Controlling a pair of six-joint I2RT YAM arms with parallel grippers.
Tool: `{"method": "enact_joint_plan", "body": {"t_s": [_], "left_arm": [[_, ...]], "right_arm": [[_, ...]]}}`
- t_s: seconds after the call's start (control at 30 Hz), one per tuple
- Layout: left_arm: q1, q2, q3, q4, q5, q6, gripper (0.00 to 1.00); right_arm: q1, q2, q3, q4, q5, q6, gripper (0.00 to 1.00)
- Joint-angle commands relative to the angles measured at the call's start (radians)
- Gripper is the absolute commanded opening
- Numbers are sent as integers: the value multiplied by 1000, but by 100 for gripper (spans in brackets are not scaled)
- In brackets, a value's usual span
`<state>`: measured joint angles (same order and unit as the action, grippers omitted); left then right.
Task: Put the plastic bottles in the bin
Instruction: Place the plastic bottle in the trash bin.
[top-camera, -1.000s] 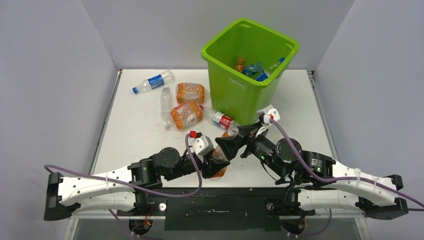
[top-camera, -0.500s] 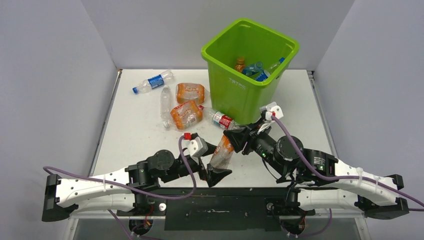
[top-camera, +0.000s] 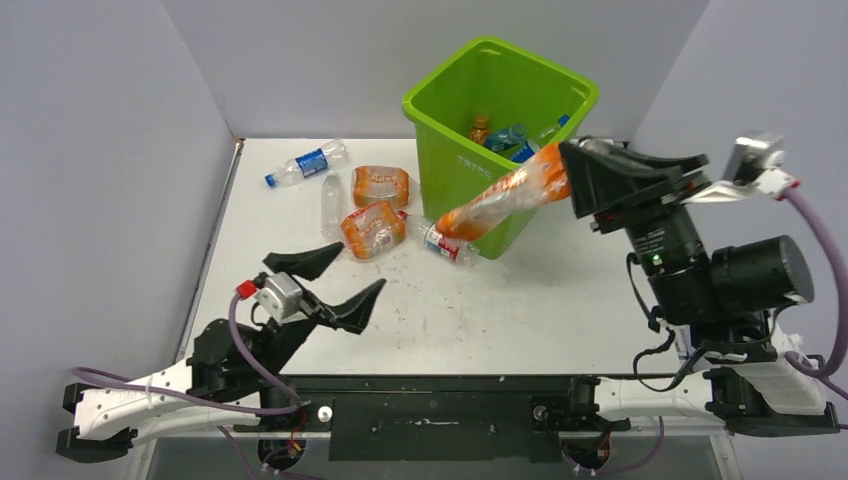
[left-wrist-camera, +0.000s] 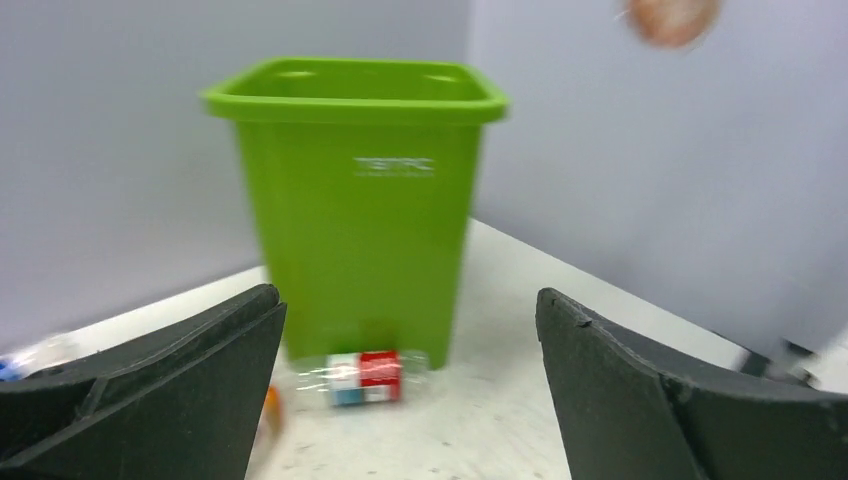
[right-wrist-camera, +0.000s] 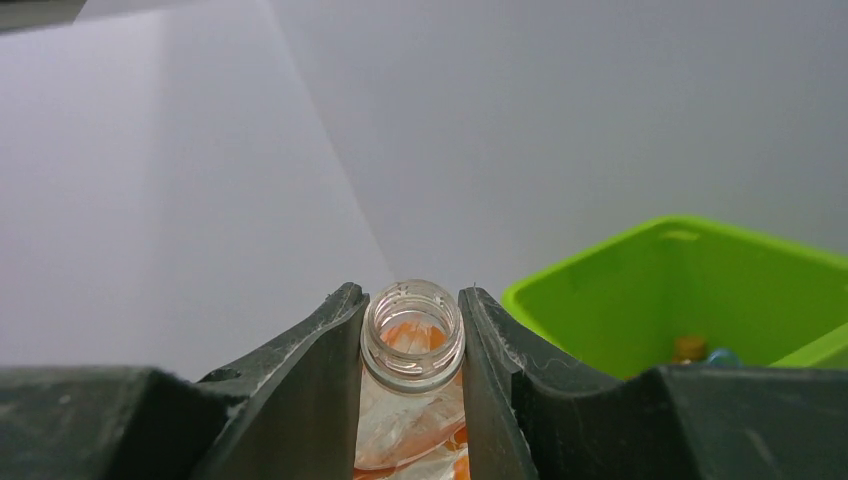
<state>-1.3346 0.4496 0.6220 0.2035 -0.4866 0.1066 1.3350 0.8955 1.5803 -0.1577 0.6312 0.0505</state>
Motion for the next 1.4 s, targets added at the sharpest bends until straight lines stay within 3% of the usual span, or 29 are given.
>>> {"method": "enact_joint_plan", "body": {"t_s": [0.0, 0.1, 0.2, 0.33, 0.5, 0.67, 0.8, 1.0, 1.07, 1.13, 1.17, 1.23, 1.37], "left_arm": [[-2, -83, -67, 167, -371, 244, 96], [-2, -148, -144, 296, -508, 349, 96], [-2, -205, -222, 372, -537, 405, 96], [-2, -255, -264, 378, -543, 397, 96], [-4, -282, -230, 307, -560, 400, 96], [-12, -323, -174, 139, -600, 376, 96], [-29, -398, -198, 183, -658, 417, 96], [-33, -537, -228, 273, -707, 448, 96], [-34, -558, -234, 297, -717, 449, 96], [-34, -560, -234, 305, -721, 451, 96], [-34, -552, -233, 310, -724, 454, 96], [-34, -529, -228, 313, -739, 461, 96], [-34, -461, -214, 305, -757, 450, 96]], "right_arm": [[3, 108, 77, 327, 144, -377, 5], [4, 198, 114, 553, 227, -584, 5], [3, 281, 176, 700, 253, -731, 5], [-50, 385, 276, 751, 250, -803, 5], [-494, 585, 586, 227, 57, -250, 5], [-712, 674, 580, 238, -6, -110, 5], [-857, 762, 586, 202, -65, 46, 5], [-935, 859, 576, 131, -93, 122, 7], [-957, 880, 576, 91, -134, 155, 26], [-970, 893, 575, 70, -165, 176, 59], [-974, 900, 583, 57, -175, 185, 71], [-975, 898, 597, 44, -194, 203, 84], [-947, 837, 557, 44, -236, 252, 94]]}}
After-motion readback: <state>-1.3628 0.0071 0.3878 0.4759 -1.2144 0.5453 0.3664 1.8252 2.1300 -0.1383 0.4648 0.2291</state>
